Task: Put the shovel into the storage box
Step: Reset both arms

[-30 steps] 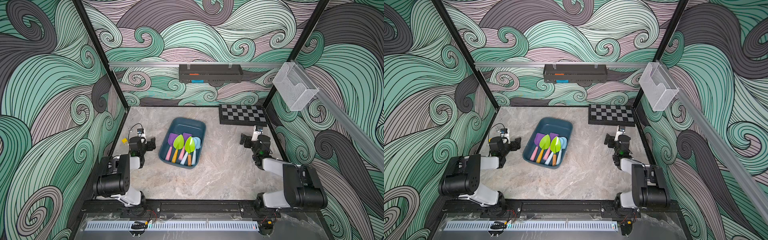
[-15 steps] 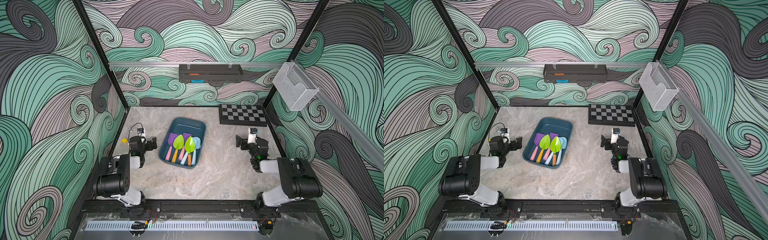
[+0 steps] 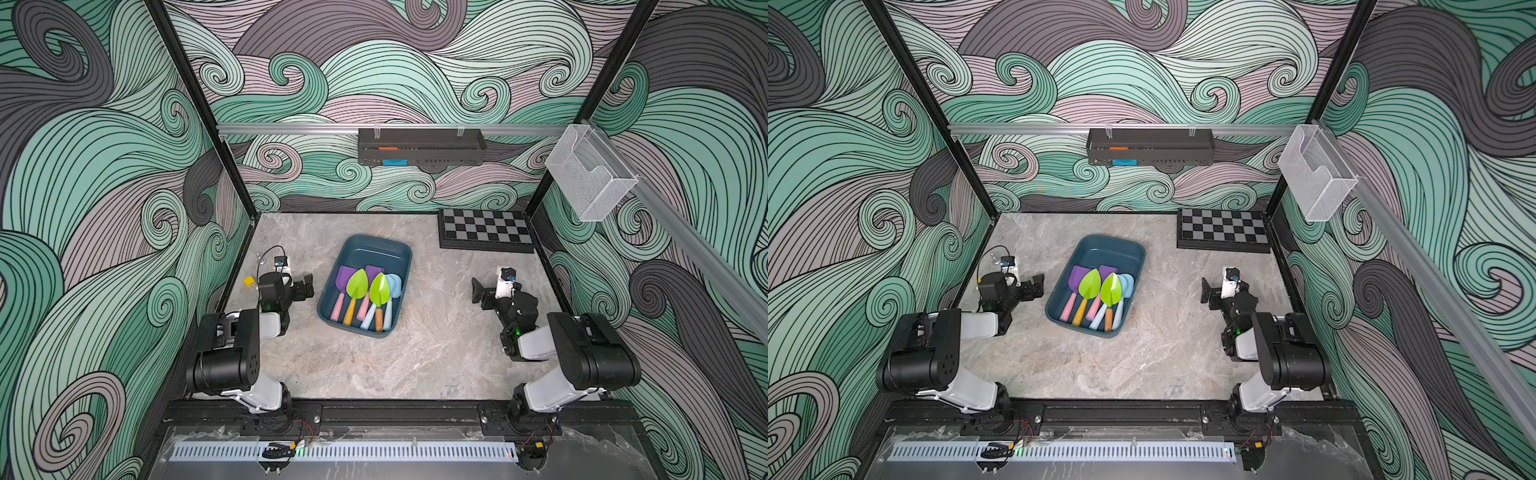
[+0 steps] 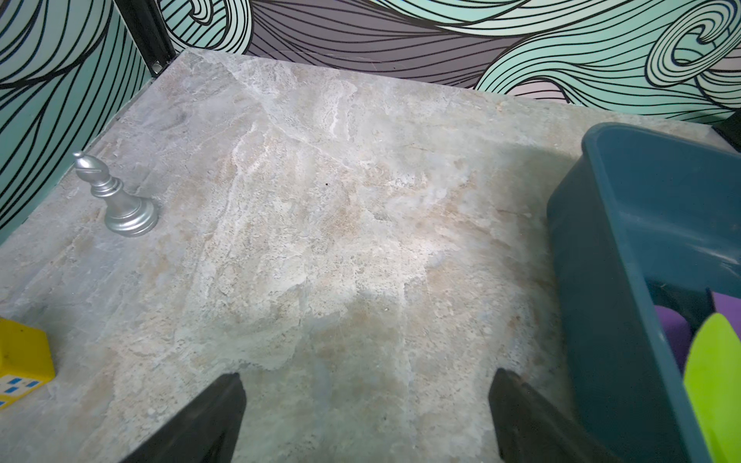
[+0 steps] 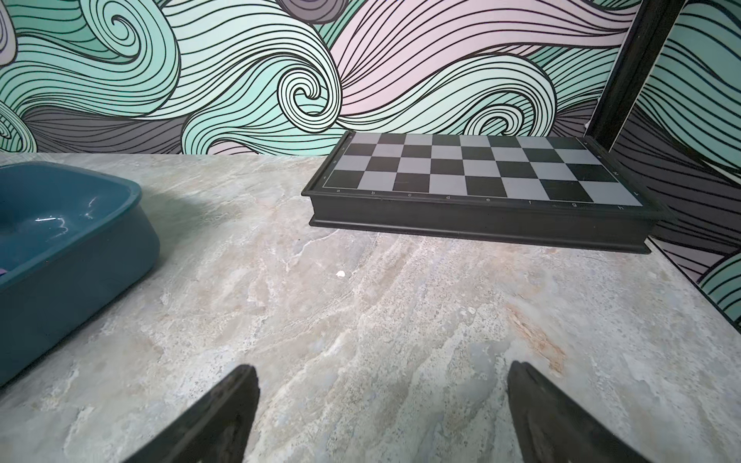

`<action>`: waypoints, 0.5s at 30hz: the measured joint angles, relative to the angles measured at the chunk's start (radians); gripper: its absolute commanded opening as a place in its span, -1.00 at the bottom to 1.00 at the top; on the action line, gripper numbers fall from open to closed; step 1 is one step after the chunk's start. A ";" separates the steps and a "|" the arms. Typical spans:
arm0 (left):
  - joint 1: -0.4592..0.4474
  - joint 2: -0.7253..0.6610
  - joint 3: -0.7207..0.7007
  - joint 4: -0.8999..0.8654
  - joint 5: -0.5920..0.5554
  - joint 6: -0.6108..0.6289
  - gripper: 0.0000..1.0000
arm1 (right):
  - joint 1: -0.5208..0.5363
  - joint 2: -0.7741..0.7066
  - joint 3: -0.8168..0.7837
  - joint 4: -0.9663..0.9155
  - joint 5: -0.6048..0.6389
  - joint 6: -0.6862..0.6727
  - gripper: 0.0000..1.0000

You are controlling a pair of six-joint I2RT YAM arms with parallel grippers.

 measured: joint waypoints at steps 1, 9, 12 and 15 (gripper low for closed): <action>0.000 0.000 0.000 0.000 0.000 0.000 0.97 | 0.000 0.009 -0.010 0.027 0.000 -0.002 0.98; 0.000 0.000 0.000 0.000 -0.001 0.000 0.97 | 0.000 0.016 -0.041 0.116 0.008 -0.002 0.98; 0.000 0.000 0.000 0.000 -0.003 0.000 0.97 | 0.000 0.016 -0.041 0.125 0.038 0.004 0.98; 0.000 0.000 0.000 0.000 -0.003 0.000 0.97 | 0.000 0.016 -0.042 0.131 0.069 0.014 0.98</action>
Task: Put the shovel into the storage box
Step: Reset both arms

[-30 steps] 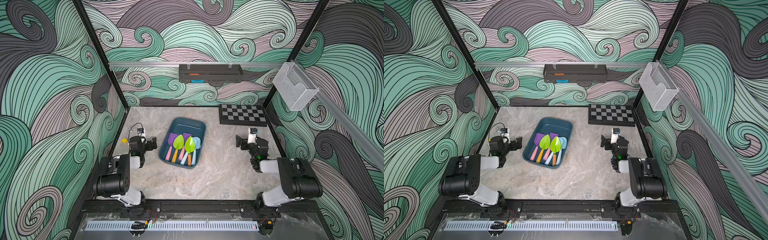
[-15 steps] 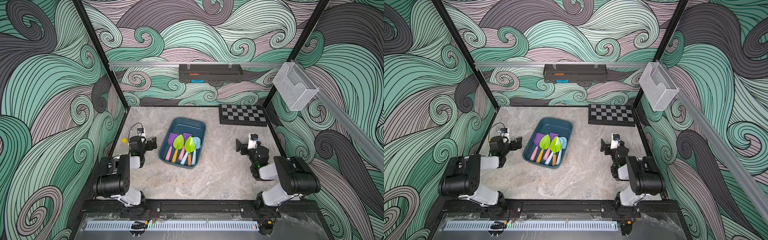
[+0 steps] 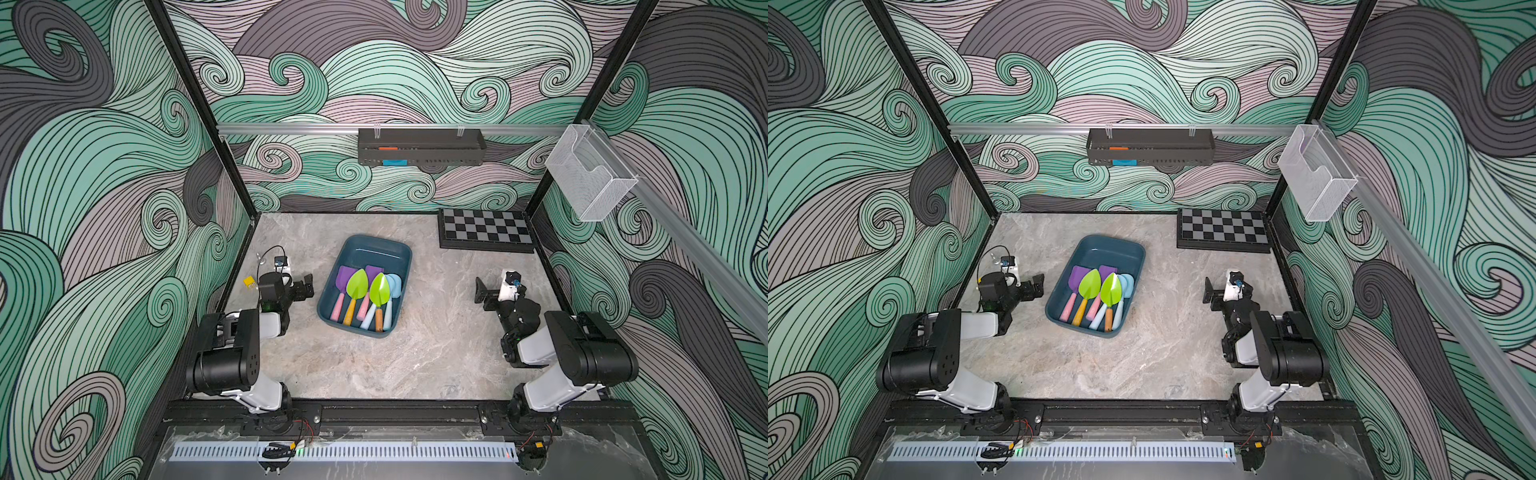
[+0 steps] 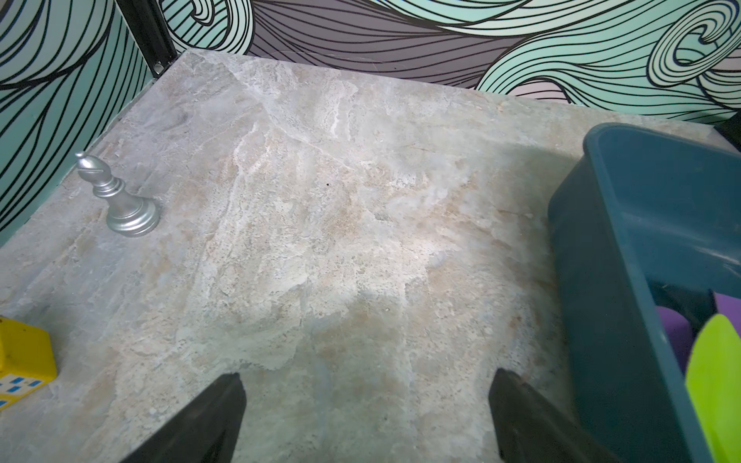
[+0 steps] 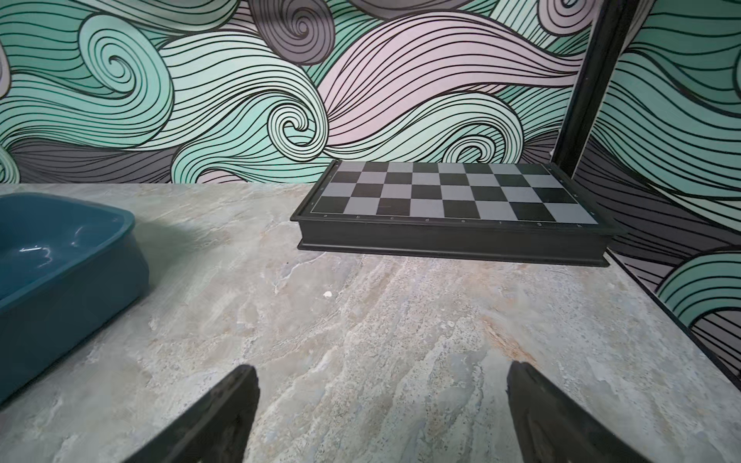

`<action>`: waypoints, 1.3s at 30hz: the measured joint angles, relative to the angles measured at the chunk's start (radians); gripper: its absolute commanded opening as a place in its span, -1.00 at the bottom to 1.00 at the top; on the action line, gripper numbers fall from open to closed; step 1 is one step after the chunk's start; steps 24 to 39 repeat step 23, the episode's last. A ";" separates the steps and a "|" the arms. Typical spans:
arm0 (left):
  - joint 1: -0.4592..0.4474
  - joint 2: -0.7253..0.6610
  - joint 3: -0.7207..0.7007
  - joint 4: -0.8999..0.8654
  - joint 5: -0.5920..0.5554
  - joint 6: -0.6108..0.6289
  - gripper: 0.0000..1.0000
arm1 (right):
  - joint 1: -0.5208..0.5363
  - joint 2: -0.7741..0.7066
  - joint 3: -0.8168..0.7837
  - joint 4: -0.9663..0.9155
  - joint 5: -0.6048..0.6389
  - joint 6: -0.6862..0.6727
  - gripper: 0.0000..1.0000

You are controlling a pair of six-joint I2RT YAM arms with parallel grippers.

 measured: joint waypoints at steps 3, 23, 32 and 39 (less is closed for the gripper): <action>0.000 0.000 0.000 0.000 0.000 0.000 0.97 | 0.000 0.000 -0.001 0.002 0.013 0.003 0.98; 0.000 0.000 0.000 0.000 -0.001 0.000 0.97 | 0.000 -0.006 0.070 -0.095 -0.074 -0.021 0.98; 0.000 0.000 0.000 0.000 -0.001 0.000 0.97 | 0.000 -0.006 0.070 -0.095 -0.074 -0.021 0.98; 0.000 0.000 0.000 0.000 -0.001 0.000 0.97 | 0.000 -0.006 0.070 -0.095 -0.074 -0.021 0.98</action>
